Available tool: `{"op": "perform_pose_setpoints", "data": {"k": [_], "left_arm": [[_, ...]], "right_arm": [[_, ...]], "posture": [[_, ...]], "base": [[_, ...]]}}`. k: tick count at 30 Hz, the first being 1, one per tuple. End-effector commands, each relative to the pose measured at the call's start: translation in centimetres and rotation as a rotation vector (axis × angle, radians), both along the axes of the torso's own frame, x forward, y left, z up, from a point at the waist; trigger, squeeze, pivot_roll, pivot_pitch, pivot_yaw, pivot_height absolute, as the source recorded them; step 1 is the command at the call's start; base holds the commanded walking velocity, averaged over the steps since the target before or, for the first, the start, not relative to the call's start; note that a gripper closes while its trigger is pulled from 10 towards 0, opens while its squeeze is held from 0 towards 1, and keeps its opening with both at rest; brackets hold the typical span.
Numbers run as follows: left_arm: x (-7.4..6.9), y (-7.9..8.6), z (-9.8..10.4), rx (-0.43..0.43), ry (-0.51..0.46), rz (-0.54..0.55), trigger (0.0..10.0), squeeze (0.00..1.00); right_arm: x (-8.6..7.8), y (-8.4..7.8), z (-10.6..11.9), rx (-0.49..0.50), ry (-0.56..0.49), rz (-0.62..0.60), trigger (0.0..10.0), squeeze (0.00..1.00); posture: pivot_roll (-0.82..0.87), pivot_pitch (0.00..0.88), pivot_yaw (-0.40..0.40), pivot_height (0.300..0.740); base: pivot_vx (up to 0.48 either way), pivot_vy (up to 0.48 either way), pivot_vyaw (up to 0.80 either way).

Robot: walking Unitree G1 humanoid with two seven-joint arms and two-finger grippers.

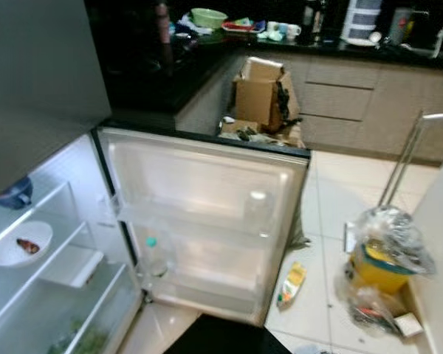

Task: Restocking fridge

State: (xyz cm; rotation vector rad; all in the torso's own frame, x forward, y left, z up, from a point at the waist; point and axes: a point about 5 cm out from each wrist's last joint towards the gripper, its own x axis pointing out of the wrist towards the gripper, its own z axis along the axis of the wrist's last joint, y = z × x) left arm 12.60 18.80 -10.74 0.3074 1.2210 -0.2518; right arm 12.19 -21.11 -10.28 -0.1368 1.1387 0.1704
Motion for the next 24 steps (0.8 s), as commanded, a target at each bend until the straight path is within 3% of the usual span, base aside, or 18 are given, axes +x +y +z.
{"op": "perform_pose_setpoints", "data": {"k": [1,5,12,22,24], "left_arm": [[-0.45,-0.18,-0.15,-0.005,0.009,-0.005,10.0,0.0],[-0.23,-0.22,-0.08,-0.005,-0.006,-0.009,10.0,0.0],[-0.13,-0.32,-0.05,-0.019,-0.014,0.01,10.0,0.0],[-0.32,-0.48,-0.12,-0.038,-0.005,0.013,10.0,0.0],[-0.34,-0.52,-0.13,-0.039,-0.003,0.007,10.0,0.0]], "right_arm": [[0.67,-0.07,0.23,0.001,-0.021,-0.009,10.0,0.0],[0.61,-0.17,0.21,-0.002,-0.016,-0.021,10.0,0.0],[0.38,-0.1,0.11,0.0,-0.002,-0.025,10.0,0.0],[0.53,-0.09,0.15,-0.003,-0.009,-0.025,10.0,0.0],[0.53,-0.1,0.16,-0.003,-0.009,-0.025,10.0,0.0]], "posture": [[-0.07,0.0,0.001,0.74],[-0.07,0.0,0.001,0.74],[-0.07,0.0,0.002,0.74],[-0.07,0.0,0.0,0.74],[-0.07,0.0,0.0,0.74]], "base": [[0.36,0.0,0.0],[0.313,0.0,0.0],[0.0,0.0,-0.73],[0.0,0.0,0.0],[0.0,-0.48,0.0]]}}
